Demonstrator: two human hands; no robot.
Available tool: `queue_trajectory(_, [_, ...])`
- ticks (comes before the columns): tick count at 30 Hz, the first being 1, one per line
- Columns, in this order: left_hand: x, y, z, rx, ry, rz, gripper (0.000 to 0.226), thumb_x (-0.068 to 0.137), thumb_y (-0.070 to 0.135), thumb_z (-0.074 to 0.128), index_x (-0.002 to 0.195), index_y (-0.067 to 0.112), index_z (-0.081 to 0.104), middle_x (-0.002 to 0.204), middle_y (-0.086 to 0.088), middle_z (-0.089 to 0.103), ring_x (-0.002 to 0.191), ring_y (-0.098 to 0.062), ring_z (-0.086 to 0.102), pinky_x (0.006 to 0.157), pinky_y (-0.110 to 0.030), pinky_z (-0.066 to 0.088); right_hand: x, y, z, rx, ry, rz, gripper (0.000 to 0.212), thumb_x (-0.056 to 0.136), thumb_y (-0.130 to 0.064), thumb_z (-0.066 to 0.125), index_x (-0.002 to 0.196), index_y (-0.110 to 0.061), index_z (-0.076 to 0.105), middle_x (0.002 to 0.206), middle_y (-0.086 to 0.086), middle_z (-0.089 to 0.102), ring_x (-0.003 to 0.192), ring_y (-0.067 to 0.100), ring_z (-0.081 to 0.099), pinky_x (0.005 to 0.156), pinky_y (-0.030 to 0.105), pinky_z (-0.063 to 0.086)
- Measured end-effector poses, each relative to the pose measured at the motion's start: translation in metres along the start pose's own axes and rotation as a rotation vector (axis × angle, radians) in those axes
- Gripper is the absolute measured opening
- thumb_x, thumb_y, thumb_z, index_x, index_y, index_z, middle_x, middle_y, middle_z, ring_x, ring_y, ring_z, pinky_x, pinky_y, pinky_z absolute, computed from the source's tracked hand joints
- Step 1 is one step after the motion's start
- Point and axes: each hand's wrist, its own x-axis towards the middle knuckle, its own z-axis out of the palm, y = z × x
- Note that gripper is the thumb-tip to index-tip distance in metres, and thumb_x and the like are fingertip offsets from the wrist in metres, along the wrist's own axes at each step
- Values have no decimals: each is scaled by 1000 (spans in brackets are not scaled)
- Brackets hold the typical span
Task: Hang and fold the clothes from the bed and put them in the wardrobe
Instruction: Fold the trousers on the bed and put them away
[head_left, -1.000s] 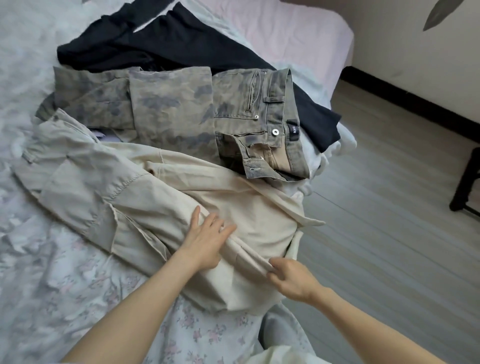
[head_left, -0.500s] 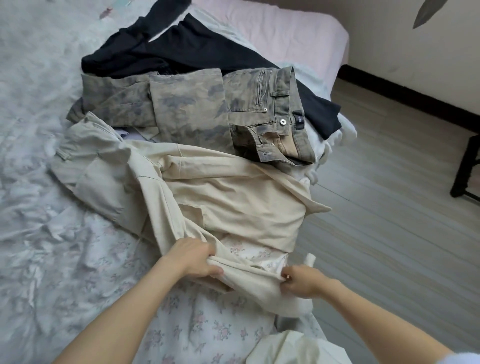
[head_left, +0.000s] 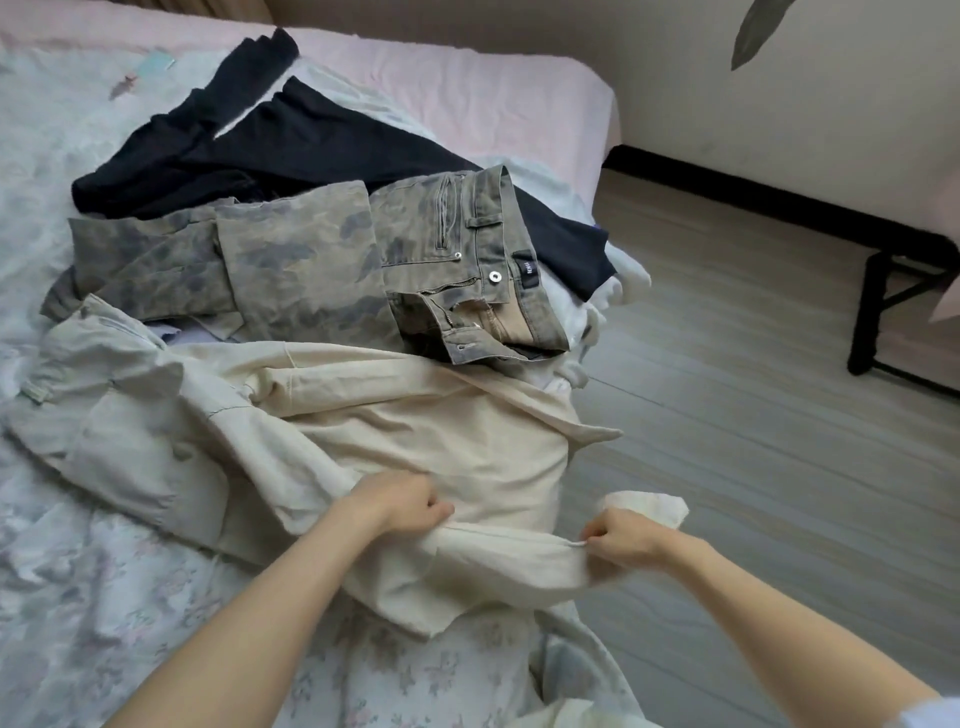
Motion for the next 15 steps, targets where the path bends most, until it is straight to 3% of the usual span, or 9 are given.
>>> queue_trajectory(2, [5, 0, 6, 69, -279, -64, 42, 91, 49, 47, 101, 13, 66, 115, -7, 64, 101, -26, 59, 78, -29, 42, 7, -4, 11, -1, -175, 5, 19, 84, -29, 50, 73, -16, 57, 77, 1, 56, 78, 20, 51, 64, 27, 37])
queue_trajectory(4, [5, -3, 24, 204, -554, -149, 41, 84, 48, 59, 110, 17, 64, 114, -2, 63, 101, -23, 59, 79, -28, 42, 7, -15, 31, -1, -387, -19, 17, 81, -24, 53, 66, -17, 56, 65, -2, 50, 70, 21, 48, 61, 27, 37])
queue_trajectory(6, [-4, -4, 41, 418, -706, -233, 39, 83, 44, 64, 115, 22, 59, 111, 4, 63, 101, -21, 60, 76, -29, 45, 2, -28, 45, 27, -551, -36, 21, 85, -16, 49, 89, -7, 68, 63, -1, 59, 63, 19, 52, 66, 26, 44])
queue_trajectory(7, [-6, -7, 48, 512, -686, -251, 33, 86, 36, 62, 116, 22, 57, 110, 6, 62, 101, -20, 60, 73, -29, 45, 4, -33, 50, 43, -543, -57, 30, 88, -14, 45, 107, -6, 66, 70, 1, 68, 65, 17, 58, 75, 25, 46])
queue_trajectory(8, [-6, -9, 52, 562, -592, -241, 30, 88, 26, 57, 118, 20, 56, 115, 6, 61, 104, -20, 61, 74, -29, 45, 8, -36, 53, 48, -443, -77, 36, 89, -13, 40, 118, -9, 62, 86, 5, 72, 75, 18, 63, 83, 26, 45])
queue_trajectory(10, [-2, -10, 57, 526, -255, -169, 29, 88, 13, 53, 115, 18, 58, 118, 1, 61, 109, -21, 59, 82, -30, 45, 19, -37, 55, 30, -60, -102, 41, 92, -13, 36, 130, -17, 52, 116, 6, 66, 104, 21, 60, 91, 27, 40])
queue_trajectory(12, [8, -11, 61, 467, 271, 0, 24, 72, 17, 74, 94, 16, 65, 95, -3, 65, 91, -23, 62, 72, -31, 47, 33, -37, 60, 101, 221, -108, 41, 93, -15, 36, 133, -18, 44, 130, 4, 55, 115, 23, 52, 91, 33, 43])
queue_trajectory(13, [14, -13, 66, 439, 433, 75, 32, 55, 17, 84, 79, 16, 64, 79, -4, 62, 76, -24, 61, 61, -31, 45, 43, -38, 66, 107, 277, -121, 39, 93, -17, 38, 132, -17, 41, 131, 3, 50, 117, 24, 50, 88, 35, 45])
queue_trajectory(15, [29, -16, 81, 418, 568, 151, 43, 37, 17, 87, 69, 16, 58, 69, -4, 54, 64, -25, 54, 51, -31, 39, 56, -39, 78, 54, 313, -134, 37, 91, -20, 41, 128, -15, 39, 128, 3, 45, 116, 25, 46, 83, 38, 47])
